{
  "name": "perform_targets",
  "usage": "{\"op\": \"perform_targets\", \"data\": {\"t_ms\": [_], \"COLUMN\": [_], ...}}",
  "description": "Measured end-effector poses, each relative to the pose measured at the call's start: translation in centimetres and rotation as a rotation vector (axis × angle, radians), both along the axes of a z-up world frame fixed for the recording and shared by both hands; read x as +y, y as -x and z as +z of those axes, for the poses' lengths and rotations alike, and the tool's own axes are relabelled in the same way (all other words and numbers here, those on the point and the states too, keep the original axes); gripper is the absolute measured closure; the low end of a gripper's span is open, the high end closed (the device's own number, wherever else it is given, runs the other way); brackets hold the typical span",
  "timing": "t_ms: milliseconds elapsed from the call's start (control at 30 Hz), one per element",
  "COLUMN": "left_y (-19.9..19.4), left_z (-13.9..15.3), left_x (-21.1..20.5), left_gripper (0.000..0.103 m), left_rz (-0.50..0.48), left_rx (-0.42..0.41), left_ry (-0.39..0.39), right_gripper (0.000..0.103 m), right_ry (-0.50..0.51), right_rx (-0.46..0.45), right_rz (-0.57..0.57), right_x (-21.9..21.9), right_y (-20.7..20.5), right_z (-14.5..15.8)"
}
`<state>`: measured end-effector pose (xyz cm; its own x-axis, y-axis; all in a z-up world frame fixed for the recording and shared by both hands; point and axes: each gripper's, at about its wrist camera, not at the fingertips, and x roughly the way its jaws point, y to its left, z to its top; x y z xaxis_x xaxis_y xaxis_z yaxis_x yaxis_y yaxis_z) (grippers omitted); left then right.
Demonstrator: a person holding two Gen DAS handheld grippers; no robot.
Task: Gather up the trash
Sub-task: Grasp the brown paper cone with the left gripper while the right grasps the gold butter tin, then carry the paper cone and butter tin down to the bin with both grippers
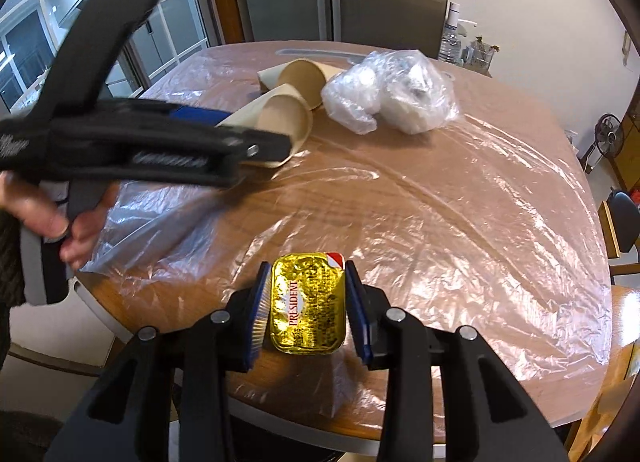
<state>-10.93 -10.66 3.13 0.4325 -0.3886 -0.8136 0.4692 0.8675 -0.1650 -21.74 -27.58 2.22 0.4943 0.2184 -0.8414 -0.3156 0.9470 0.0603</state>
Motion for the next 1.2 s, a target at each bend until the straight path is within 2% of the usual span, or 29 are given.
{"op": "perform_targets", "data": {"t_ms": [500, 900, 1200], "left_y": [5.3, 9.4, 12.0], "left_z": [1.8, 2.5, 2.7], "left_x": [1.6, 1.6, 2.1], "left_gripper": [0.029, 0.029, 0.029], "left_rz": [0.021, 0.018, 0.025], "left_rx": [-0.055, -0.109, -0.109], "left_ry": [0.024, -0.001, 0.014], "right_gripper": [0.068, 0.068, 0.068], "right_ry": [-0.015, -0.034, -0.066], "right_rx": [-0.047, -0.074, -0.072], "right_rz": [0.004, 0.040, 0.060], "right_x": [-1.3, -1.8, -2.7], "right_y": [-0.4, 0.7, 2.0], "right_z": [1.3, 2.5, 3.1]}}
